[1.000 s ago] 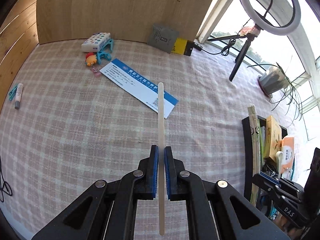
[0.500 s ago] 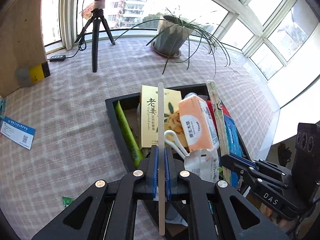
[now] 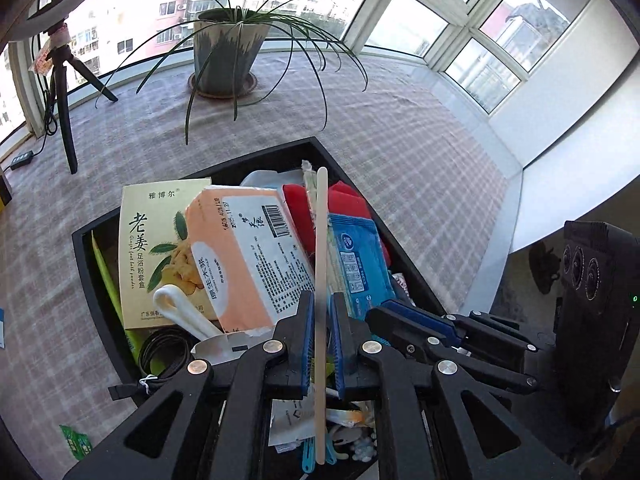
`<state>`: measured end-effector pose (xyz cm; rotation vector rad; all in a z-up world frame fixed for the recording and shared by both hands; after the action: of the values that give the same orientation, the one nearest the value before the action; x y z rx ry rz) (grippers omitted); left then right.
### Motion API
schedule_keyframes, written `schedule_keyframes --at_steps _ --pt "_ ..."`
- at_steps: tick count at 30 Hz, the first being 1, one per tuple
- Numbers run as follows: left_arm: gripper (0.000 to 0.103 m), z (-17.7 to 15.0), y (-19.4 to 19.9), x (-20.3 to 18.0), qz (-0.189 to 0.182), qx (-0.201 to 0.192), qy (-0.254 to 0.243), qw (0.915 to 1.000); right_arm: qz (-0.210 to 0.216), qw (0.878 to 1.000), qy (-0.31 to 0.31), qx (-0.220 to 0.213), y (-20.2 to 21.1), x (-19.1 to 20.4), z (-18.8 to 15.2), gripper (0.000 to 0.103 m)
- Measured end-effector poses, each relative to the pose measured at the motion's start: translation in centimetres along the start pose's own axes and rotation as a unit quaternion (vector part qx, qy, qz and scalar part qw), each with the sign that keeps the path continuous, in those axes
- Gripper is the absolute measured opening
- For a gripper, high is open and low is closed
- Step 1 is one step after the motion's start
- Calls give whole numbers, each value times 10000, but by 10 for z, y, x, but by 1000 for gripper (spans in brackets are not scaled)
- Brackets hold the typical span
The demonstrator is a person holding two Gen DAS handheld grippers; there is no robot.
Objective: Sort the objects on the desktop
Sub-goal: 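Drop the chopsticks and wooden stick into the organizer tray with both tools, then grasp the blue-white printed card with the right tool and lift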
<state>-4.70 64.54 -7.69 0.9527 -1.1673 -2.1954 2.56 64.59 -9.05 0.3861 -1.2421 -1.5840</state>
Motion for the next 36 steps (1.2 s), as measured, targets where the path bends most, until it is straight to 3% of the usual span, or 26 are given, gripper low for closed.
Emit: schedule_keyframes --at_steps 1,2,11,19,27,36 --pt "30 0 1 0 32 -17 15 10000 11 10000 -29 -16 1 -1 1 23" --pt "31 0 4 0 50 -93 19 9999 -3 10000 -38 -55 2 -1 2 24" --pt "31 -8 32 43 431 -258 191 9986 116 9997 167 -121 5 26 8 25" --pt "31 -38 77 143 967 -395 886 9906 391 9946 963 66 -8 102 9 35" --pt "32 -98 141 275 1585 -513 1899 9676 668 9722 2198 449 -49 217 -1 46" --pt "32 -181 212 409 2140 -637 3007 9272 863 9291 3437 1059 -119 343 -25 53"
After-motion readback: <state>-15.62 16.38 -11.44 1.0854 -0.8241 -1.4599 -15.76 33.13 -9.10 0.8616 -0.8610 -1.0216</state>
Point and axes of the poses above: each gripper's, at about its wrist camera, not at the fingertips, and y roughly against the way its jaws point, x to its left, z to its top, the point moved 9 cm from there along -y, roughly the way its jaws point, and after that the axes turned 2 degrees about x, right-handed, at the moved point
